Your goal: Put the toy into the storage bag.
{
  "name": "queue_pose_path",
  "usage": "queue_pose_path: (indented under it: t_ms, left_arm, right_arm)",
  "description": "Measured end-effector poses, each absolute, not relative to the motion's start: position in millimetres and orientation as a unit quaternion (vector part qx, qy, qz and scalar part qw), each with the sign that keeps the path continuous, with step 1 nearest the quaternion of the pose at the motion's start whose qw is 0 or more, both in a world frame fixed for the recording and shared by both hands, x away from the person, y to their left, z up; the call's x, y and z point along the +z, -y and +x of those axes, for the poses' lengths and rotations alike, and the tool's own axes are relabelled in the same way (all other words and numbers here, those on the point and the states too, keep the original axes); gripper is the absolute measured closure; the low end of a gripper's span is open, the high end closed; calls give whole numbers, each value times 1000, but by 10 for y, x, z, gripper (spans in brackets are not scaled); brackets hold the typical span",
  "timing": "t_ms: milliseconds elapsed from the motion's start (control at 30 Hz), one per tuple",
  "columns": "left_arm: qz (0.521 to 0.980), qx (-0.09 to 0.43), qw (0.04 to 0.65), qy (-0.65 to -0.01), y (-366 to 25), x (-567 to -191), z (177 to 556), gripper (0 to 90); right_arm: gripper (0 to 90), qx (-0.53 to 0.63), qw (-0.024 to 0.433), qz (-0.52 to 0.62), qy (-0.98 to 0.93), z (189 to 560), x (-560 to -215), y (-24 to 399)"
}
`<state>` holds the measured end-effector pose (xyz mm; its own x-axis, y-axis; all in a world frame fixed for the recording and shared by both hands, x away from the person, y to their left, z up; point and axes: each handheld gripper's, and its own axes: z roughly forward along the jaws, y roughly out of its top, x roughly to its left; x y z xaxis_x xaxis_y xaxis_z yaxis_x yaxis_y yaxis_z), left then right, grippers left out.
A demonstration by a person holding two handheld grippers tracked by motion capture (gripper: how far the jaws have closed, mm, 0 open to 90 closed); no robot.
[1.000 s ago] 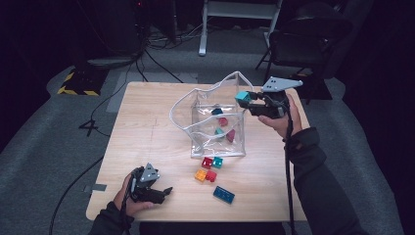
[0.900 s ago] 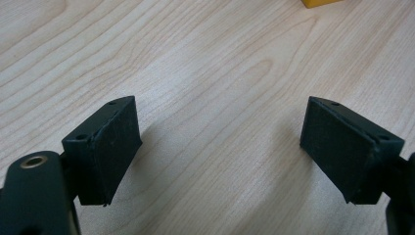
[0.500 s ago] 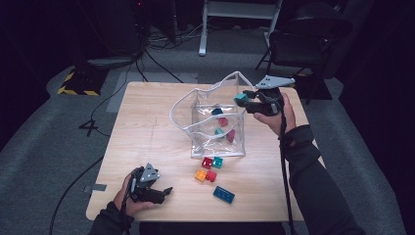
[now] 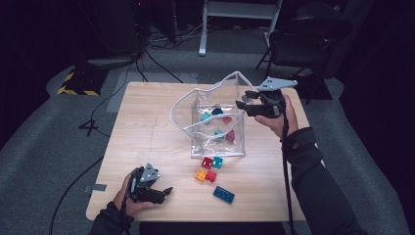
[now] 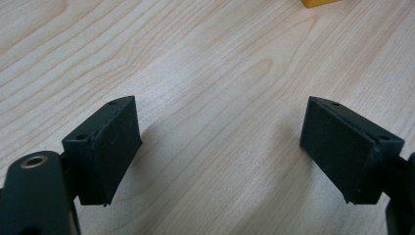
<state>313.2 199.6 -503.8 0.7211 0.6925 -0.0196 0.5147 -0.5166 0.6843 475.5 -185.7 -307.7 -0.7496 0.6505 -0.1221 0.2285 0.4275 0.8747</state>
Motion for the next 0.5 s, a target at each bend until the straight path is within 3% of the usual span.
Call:
queue_pose_path:
  t_ms: [500]
  left_arm:
    - [861, 129, 345, -351, -1996, -5038, 3132, 153]
  right_arm:
    - [296, 478, 228, 224, -818, 4357, -3085, 1963]
